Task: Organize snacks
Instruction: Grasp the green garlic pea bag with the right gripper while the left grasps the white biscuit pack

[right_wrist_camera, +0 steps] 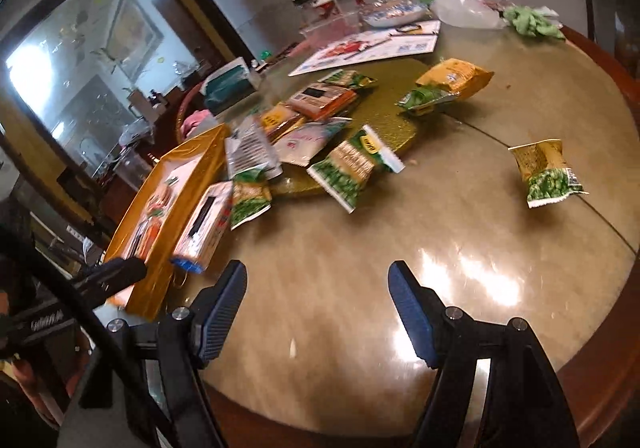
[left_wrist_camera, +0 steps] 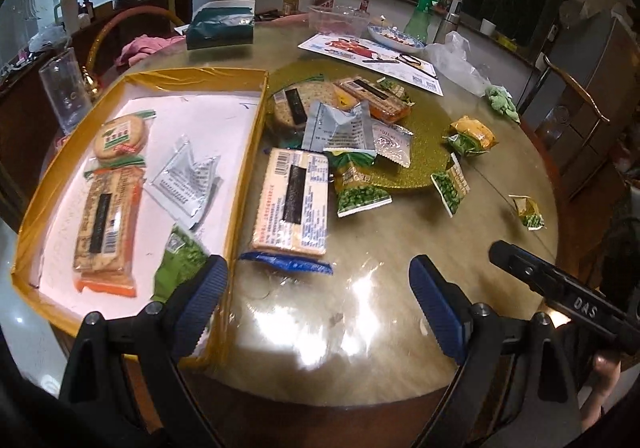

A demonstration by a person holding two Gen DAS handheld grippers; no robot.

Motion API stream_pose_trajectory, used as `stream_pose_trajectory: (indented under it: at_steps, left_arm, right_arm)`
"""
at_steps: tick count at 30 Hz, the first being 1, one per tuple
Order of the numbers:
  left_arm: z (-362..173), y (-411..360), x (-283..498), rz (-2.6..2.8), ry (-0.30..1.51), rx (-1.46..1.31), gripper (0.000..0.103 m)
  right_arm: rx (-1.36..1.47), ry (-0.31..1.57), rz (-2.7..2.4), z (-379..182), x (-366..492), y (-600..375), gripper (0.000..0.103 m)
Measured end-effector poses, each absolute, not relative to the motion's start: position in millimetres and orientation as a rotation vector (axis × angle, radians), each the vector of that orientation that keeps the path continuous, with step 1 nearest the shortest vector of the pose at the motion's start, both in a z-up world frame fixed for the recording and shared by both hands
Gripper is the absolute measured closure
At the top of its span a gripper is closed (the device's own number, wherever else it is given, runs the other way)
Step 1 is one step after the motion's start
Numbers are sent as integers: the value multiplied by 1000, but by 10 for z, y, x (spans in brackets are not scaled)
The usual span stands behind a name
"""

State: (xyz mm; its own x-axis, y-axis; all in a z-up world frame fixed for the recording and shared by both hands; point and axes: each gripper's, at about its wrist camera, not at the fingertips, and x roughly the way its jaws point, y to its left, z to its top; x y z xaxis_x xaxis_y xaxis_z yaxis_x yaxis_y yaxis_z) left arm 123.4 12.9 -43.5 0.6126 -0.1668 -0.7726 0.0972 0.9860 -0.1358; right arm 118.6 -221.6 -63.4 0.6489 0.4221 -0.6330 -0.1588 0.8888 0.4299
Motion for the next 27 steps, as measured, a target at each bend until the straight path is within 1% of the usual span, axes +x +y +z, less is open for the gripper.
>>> stream_pose_trajectory:
  at_steps: [4, 10, 18, 23, 26, 27]
  left_arm:
    - [-482, 80, 1366, -158, 920, -64, 11]
    - [-457, 177, 1377, -157, 900, -92, 11]
    - [-384, 346, 1351, -142, 873, -112, 11]
    - [-443, 401, 1365, -142, 894, -126, 11]
    - [-440, 397, 1384, -143, 894, -112, 11]
    - [-432, 391, 1394, -143, 892, -107, 11]
  right_arm:
    - [362, 844, 308, -671, 1386, -2154, 30]
    - [390, 875, 302, -690, 1610, -2076, 30]
    - [479, 900, 257, -711, 1799, -2226, 30]
    - [534, 912, 239, -735, 1965, -2291, 31]
    - [551, 913, 211, -704, 2105, -2285, 34]
    - [553, 919, 199, -705, 2155, -2280, 37]
